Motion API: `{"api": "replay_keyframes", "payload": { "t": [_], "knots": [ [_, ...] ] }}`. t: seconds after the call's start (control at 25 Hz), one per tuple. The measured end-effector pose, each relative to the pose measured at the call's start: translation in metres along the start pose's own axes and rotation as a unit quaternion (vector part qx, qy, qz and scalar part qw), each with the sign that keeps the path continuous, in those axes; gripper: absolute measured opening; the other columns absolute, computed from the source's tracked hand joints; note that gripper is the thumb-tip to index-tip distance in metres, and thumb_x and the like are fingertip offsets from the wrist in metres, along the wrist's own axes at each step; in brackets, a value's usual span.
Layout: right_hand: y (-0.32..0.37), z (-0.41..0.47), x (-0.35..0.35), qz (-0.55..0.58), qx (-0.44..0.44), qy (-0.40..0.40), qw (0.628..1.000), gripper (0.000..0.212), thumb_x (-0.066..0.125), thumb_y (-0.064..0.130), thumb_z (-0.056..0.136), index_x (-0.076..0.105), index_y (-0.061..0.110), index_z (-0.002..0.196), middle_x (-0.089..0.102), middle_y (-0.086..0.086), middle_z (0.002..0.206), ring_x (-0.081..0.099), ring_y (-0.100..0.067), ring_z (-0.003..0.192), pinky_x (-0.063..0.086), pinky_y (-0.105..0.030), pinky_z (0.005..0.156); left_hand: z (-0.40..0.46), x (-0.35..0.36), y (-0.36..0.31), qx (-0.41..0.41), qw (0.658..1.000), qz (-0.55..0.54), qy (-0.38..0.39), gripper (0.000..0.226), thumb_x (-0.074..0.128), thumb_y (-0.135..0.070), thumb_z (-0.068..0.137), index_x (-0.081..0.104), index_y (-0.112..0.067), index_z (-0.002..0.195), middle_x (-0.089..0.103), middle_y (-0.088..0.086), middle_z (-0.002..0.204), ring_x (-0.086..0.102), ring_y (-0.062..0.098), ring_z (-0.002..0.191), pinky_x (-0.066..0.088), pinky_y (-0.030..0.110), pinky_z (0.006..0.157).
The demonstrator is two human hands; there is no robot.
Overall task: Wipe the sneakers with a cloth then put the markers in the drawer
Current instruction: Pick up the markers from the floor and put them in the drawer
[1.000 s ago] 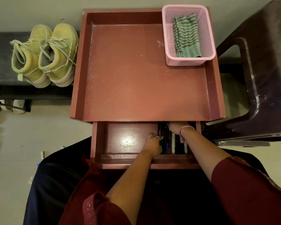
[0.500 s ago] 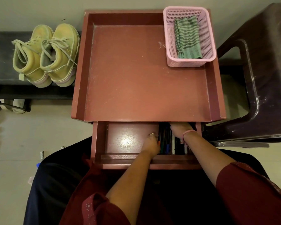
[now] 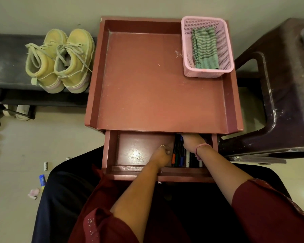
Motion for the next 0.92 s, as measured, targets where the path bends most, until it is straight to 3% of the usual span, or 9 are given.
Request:
{"api": "replay_keyframes", "payload": {
  "t": [0.08, 0.2, 0.48, 0.6, 0.72, 0.92],
  "knots": [
    [0.012, -0.009, -0.001, 0.020, -0.007, 0.015, 1.000, 0.054, 0.040, -0.002, 0.089, 0.046, 0.021, 0.137, 0.053, -0.010, 0.134, 0.054, -0.028, 0.115, 0.047, -0.033, 0.095, -0.007, -0.016, 0.003, 0.007, 1.000, 0.015, -0.005, 0.037, 0.049, -0.002, 0.090, 0.055, -0.005, 0.126, 0.061, 0.012, 0.125, 0.057, 0.026, 0.115, 0.045, 0.023, 0.092],
    [0.047, -0.029, -0.008, 0.039, -0.034, 0.008, 0.999, 0.052, 0.037, -0.003, 0.091, 0.048, 0.020, 0.136, 0.044, -0.007, 0.143, 0.043, -0.024, 0.129, 0.036, -0.029, 0.106, -0.031, -0.049, 0.006, 0.028, 0.998, 0.042, -0.023, 0.033, 0.053, -0.013, 0.090, 0.060, -0.007, 0.122, 0.061, 0.010, 0.126, 0.056, 0.027, 0.117, 0.045, 0.032, 0.099],
    [0.175, -0.074, -0.032, 0.015, -0.119, -0.040, 0.992, 0.042, 0.038, 0.003, 0.093, 0.055, 0.017, 0.129, 0.048, -0.003, 0.136, 0.046, -0.020, 0.126, 0.034, -0.029, 0.108, -0.122, -0.165, 0.033, 0.072, 0.984, -0.041, -0.159, 0.029, 0.054, -0.011, 0.089, 0.062, -0.012, 0.117, 0.060, 0.008, 0.125, 0.058, 0.023, 0.114, 0.044, 0.030, 0.101],
    [0.254, -0.089, -0.048, -0.009, -0.179, -0.066, 0.982, 0.041, 0.043, 0.006, 0.091, 0.056, 0.018, 0.129, 0.053, -0.003, 0.134, 0.047, -0.020, 0.126, 0.033, -0.029, 0.108, -0.181, -0.234, 0.056, 0.092, 0.945, -0.139, -0.281, 0.028, 0.051, -0.011, 0.092, 0.062, -0.011, 0.117, 0.064, 0.003, 0.115, 0.060, 0.019, 0.108, 0.046, 0.023, 0.089],
    [0.337, -0.101, -0.056, -0.020, -0.234, -0.081, 0.969, 0.040, 0.044, 0.006, 0.090, 0.057, 0.016, 0.127, 0.056, -0.005, 0.131, 0.049, -0.020, 0.123, 0.034, -0.027, 0.106, -0.238, -0.292, 0.100, 0.095, 0.880, -0.227, -0.407, 0.027, 0.049, -0.009, 0.094, 0.062, -0.009, 0.117, 0.062, 0.003, 0.113, 0.058, 0.018, 0.106, 0.044, 0.024, 0.091],
    [0.454, -0.096, -0.031, -0.026, -0.299, -0.052, 0.952, 0.038, 0.045, 0.008, 0.091, 0.058, 0.017, 0.126, 0.058, -0.003, 0.128, 0.054, -0.014, 0.115, 0.038, -0.024, 0.100, -0.275, -0.346, 0.231, -0.004, 0.817, -0.306, -0.489, 0.032, 0.047, -0.007, 0.091, 0.062, -0.009, 0.119, 0.063, 0.006, 0.116, 0.059, 0.020, 0.107, 0.045, 0.027, 0.090]
  ]
}}
Point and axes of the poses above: each hand's wrist, its own z-axis towards the middle knuckle, its own x-axis out of the palm, y = z × x, the point moved 7 cm from there along z, towards the middle knuckle
